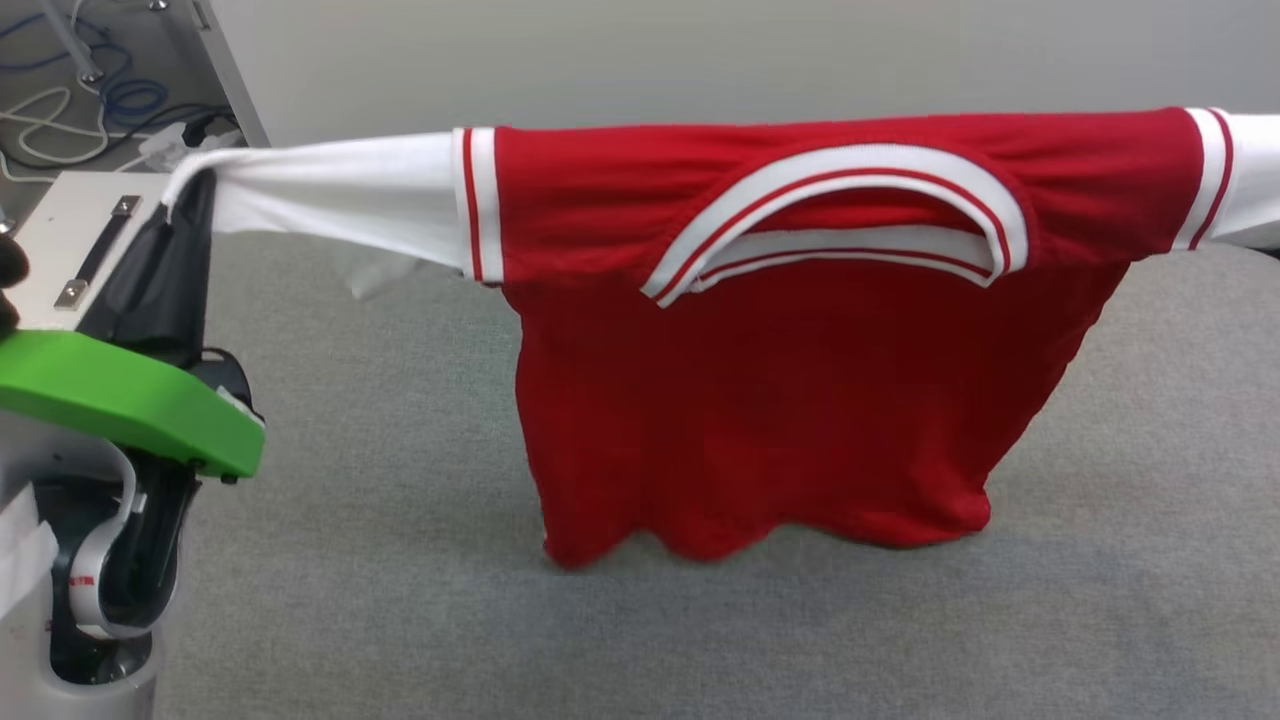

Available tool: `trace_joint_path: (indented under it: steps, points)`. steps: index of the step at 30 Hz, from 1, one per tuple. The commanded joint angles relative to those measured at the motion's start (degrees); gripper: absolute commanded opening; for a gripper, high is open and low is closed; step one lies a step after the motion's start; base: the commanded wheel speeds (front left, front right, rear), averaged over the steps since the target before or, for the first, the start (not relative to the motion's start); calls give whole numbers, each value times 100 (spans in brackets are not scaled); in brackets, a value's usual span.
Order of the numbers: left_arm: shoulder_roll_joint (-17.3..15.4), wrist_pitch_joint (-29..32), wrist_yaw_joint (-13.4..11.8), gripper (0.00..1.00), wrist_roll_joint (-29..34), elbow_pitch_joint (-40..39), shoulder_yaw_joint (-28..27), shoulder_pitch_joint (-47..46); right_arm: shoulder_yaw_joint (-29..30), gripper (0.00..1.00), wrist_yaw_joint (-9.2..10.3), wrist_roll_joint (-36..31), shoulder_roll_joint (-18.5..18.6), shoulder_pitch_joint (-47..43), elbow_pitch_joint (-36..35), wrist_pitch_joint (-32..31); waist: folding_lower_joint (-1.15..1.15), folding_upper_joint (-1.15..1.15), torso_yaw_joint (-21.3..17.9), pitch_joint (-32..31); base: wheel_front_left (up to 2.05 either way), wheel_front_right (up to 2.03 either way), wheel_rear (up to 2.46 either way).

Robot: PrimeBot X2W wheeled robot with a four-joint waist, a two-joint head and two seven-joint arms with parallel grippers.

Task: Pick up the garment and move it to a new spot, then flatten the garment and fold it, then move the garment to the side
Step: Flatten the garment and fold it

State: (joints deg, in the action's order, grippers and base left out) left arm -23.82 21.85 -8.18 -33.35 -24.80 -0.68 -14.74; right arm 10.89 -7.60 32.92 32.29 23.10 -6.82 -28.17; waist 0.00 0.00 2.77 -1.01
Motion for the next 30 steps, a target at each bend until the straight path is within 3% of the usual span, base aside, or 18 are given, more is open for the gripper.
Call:
trace_joint_path:
  steps: [1, 12, 21, 30]
  points:
    - [-60, -51, -39, 0, -14, 23, -98, -156, 49, 0, 11, -61, -6, 138, 2, 43, 0, 0, -21, 137, 0, 0, 0]
    - [-225, 27, 297, 0, -209, 596, 67, -1733, -273, 0, 11, -129, 148, 1633, 575, 206, 0, 0, -54, 1131, 0, 0, 0]
    - [-415, -40, 727, 0, -44, 2070, 381, -4172, -770, 0, 11, -615, 162, 3909, 1693, 650, 0, 0, -130, 2395, 0, 0, 0]
    - [-303, -629, 962, 0, 244, 3929, 569, -6455, -1129, 0, 11, -1357, -180, 6073, 3297, 1469, 0, 0, -240, 3371, 0, 0, 0]
